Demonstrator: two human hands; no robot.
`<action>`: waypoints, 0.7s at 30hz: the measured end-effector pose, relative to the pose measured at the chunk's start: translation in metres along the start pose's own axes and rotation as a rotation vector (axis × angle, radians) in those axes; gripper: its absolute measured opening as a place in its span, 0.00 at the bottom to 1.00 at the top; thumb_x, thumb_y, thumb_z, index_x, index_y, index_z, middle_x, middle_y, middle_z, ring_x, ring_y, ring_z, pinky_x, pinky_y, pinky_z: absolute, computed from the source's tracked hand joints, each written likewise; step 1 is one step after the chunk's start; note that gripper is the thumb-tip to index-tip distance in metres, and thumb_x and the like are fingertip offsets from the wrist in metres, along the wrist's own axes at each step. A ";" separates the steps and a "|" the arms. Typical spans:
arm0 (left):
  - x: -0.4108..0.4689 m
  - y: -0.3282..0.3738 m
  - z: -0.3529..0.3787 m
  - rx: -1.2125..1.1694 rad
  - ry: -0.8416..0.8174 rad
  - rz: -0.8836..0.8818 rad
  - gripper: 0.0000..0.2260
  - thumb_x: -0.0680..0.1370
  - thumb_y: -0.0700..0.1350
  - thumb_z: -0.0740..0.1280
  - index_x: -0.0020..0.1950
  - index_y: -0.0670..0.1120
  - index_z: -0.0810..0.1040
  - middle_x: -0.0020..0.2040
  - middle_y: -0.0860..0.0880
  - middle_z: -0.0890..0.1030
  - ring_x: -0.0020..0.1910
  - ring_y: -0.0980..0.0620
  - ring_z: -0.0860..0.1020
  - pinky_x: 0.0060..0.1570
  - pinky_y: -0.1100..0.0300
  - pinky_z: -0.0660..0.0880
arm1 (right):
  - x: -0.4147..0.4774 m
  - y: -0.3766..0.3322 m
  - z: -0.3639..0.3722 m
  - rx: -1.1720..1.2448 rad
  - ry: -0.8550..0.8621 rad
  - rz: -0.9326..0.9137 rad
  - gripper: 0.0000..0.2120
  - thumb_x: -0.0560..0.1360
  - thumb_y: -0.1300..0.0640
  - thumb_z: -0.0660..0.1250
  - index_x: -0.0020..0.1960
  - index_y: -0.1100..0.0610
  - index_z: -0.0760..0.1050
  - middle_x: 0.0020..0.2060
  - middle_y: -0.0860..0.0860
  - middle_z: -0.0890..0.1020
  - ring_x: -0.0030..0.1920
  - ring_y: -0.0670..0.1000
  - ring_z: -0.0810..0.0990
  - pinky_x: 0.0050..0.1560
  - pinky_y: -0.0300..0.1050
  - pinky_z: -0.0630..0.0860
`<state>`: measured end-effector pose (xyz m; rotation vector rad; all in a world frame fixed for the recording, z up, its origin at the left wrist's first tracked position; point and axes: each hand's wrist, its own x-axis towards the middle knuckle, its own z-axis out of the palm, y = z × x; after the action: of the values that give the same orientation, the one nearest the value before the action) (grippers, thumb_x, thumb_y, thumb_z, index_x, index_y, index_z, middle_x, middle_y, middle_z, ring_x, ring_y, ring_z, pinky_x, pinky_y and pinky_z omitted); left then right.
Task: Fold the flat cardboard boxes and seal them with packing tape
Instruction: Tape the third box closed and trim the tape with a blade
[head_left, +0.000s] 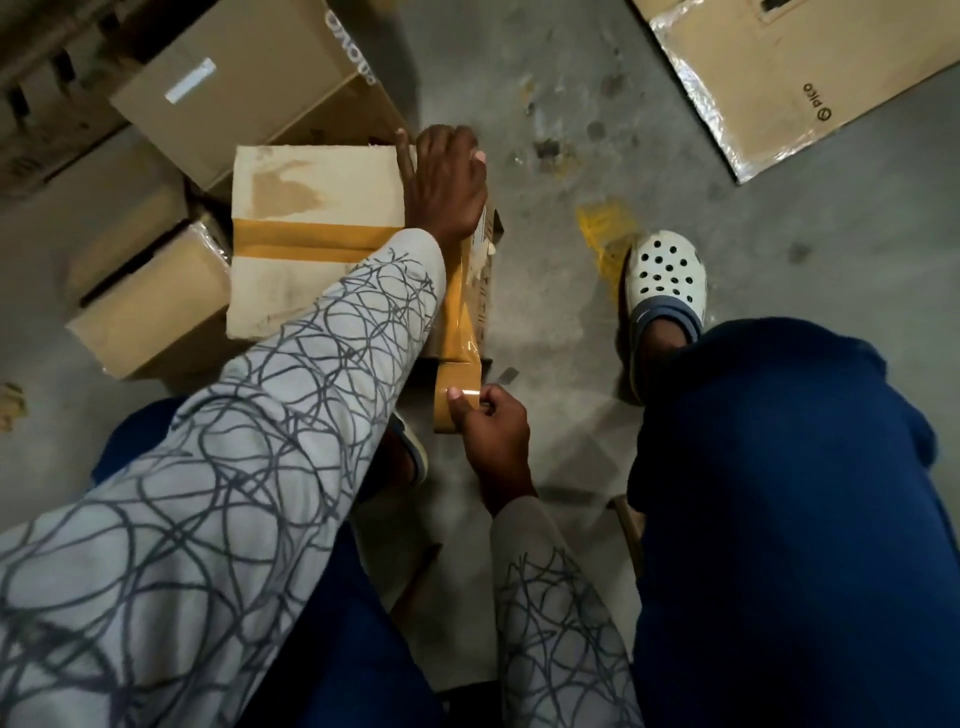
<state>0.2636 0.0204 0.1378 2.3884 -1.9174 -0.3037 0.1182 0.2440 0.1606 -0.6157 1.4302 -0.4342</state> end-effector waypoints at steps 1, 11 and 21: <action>-0.004 -0.001 -0.005 -0.058 -0.038 -0.033 0.19 0.83 0.51 0.52 0.72 0.47 0.69 0.72 0.43 0.69 0.75 0.43 0.62 0.77 0.44 0.44 | -0.001 -0.001 0.000 -0.008 -0.010 0.004 0.11 0.77 0.48 0.71 0.42 0.55 0.77 0.37 0.50 0.78 0.38 0.47 0.76 0.42 0.44 0.74; -0.217 0.012 -0.031 -0.726 0.289 -1.005 0.10 0.78 0.43 0.63 0.57 0.43 0.80 0.58 0.42 0.81 0.60 0.42 0.76 0.58 0.57 0.68 | -0.011 -0.005 -0.001 -0.082 0.005 0.018 0.12 0.78 0.46 0.64 0.48 0.54 0.80 0.50 0.54 0.83 0.52 0.55 0.80 0.58 0.54 0.78; -0.295 0.016 -0.028 -0.823 -0.179 -0.702 0.10 0.78 0.50 0.68 0.40 0.47 0.75 0.44 0.44 0.82 0.48 0.43 0.80 0.51 0.52 0.75 | -0.031 -0.023 -0.008 -0.588 0.164 -0.128 0.17 0.78 0.46 0.65 0.56 0.57 0.82 0.55 0.55 0.83 0.56 0.57 0.80 0.51 0.44 0.73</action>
<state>0.1929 0.3020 0.2017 2.3177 -0.6463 -1.1033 0.1087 0.2445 0.1990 -1.1692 1.6907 -0.1572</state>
